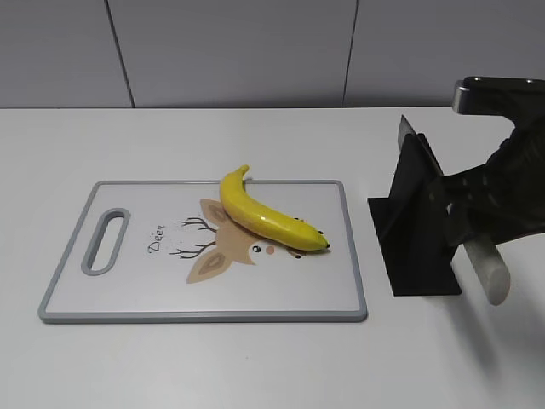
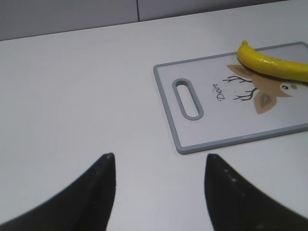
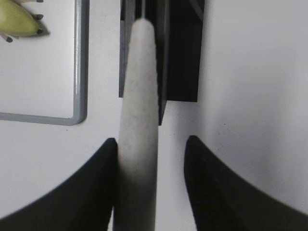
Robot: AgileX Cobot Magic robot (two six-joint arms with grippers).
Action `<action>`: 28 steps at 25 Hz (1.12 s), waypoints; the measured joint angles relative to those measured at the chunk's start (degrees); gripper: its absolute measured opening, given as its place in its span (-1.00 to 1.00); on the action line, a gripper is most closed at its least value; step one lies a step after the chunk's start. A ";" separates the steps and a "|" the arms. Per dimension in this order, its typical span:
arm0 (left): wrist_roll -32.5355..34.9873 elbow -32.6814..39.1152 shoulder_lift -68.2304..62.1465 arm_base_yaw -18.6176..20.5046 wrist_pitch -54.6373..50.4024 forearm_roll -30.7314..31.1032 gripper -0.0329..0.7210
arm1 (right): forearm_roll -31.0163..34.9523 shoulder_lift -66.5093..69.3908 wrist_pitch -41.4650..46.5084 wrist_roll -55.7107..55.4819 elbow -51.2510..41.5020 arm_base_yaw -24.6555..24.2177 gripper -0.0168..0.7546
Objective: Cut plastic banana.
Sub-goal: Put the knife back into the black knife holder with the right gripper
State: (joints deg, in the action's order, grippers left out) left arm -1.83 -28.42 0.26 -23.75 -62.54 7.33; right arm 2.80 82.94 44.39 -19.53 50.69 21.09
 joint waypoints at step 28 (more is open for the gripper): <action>0.00 0.00 0.00 0.22 0.05 0.12 0.61 | 6.57 -24.47 19.72 25.18 7.12 0.00 0.56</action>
State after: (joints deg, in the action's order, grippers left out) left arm -1.83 -28.42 0.26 -23.53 -62.49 7.46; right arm 9.38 58.48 64.11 5.65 57.80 21.09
